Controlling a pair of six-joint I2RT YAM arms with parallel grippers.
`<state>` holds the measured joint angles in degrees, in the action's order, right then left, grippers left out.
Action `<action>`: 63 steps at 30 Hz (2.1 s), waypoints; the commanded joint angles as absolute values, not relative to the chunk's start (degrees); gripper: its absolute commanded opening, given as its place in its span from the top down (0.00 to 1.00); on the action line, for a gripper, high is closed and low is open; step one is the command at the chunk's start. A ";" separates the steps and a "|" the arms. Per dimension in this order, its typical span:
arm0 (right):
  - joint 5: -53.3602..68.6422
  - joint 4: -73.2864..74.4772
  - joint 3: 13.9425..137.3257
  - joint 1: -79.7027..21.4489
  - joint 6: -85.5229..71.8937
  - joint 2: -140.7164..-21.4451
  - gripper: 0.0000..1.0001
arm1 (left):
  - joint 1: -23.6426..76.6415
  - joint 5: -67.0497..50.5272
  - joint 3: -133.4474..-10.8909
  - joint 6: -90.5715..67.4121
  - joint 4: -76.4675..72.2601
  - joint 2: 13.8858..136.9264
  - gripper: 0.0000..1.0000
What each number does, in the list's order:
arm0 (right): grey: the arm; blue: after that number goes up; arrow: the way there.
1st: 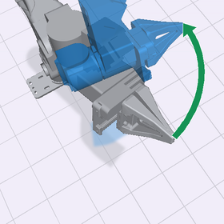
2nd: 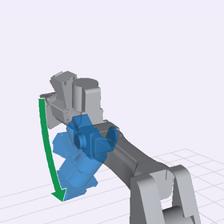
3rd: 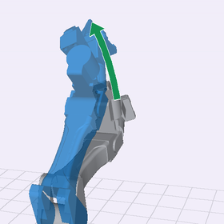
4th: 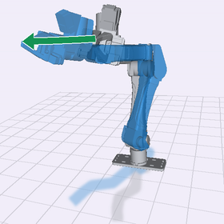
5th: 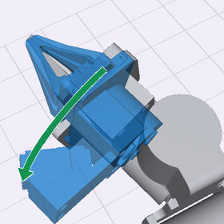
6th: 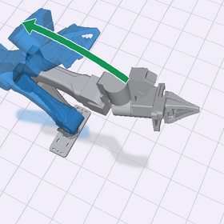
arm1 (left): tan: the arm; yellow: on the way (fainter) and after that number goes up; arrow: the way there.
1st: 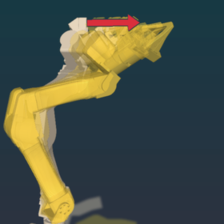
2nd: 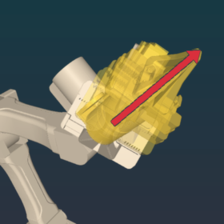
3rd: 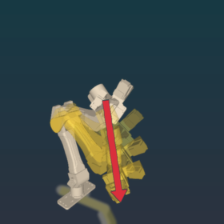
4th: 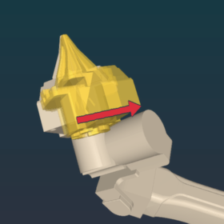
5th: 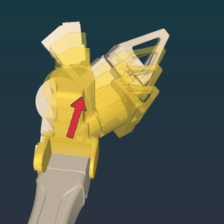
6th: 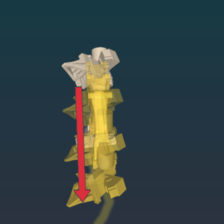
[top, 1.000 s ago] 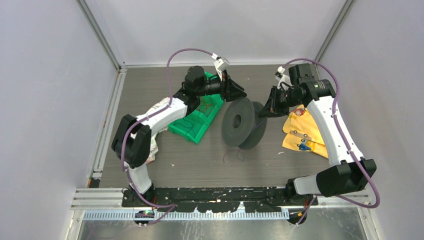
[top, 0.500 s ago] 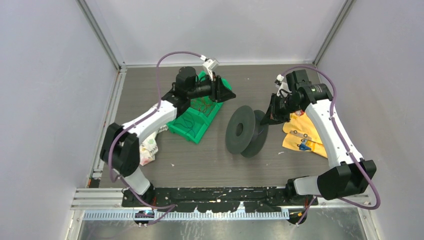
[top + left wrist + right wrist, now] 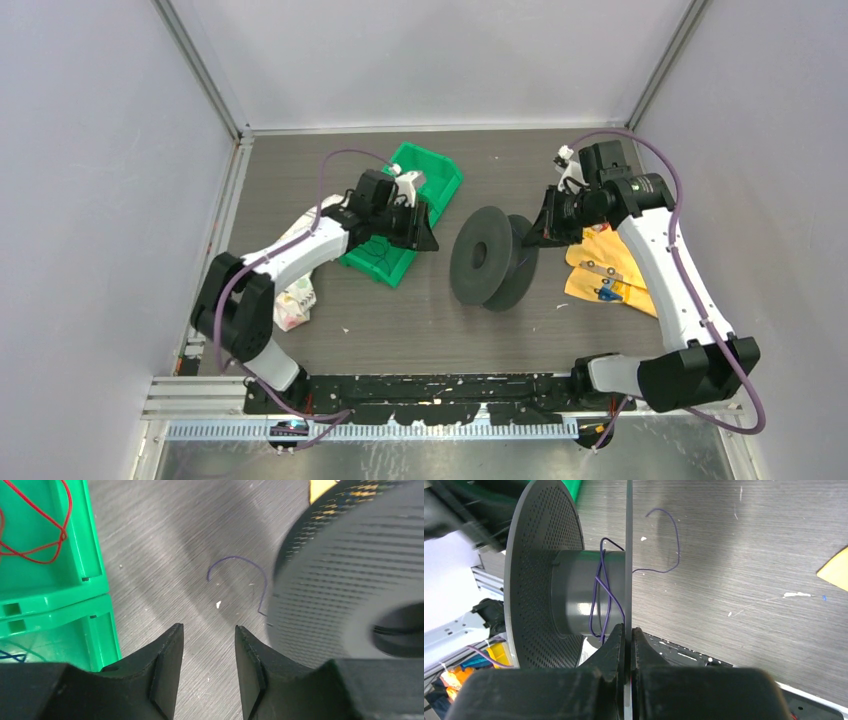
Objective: Wrap the cables
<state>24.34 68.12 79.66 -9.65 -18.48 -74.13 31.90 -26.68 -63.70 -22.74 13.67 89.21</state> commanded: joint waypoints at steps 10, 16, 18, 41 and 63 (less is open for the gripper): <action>33.27 66.25 93.05 -9.91 -23.49 -72.15 0.99 | 30.01 -40.54 -57.01 -23.88 -7.82 96.53 0.52; 34.89 66.49 96.91 -9.93 -24.79 -72.83 0.99 | 30.31 -45.42 -53.50 -27.35 -21.82 100.31 0.51; 34.79 66.50 97.38 -9.82 -25.03 -72.88 0.99 | 30.61 -45.40 -52.02 -28.06 -26.26 100.99 0.51; 33.92 66.05 97.82 -9.86 -25.20 -73.39 1.00 | 31.42 -51.95 -54.19 -35.79 -33.31 108.22 0.54; 35.09 69.34 93.30 -10.52 -19.10 -74.01 1.00 | 24.42 -34.66 -76.58 -25.06 -3.90 101.87 1.00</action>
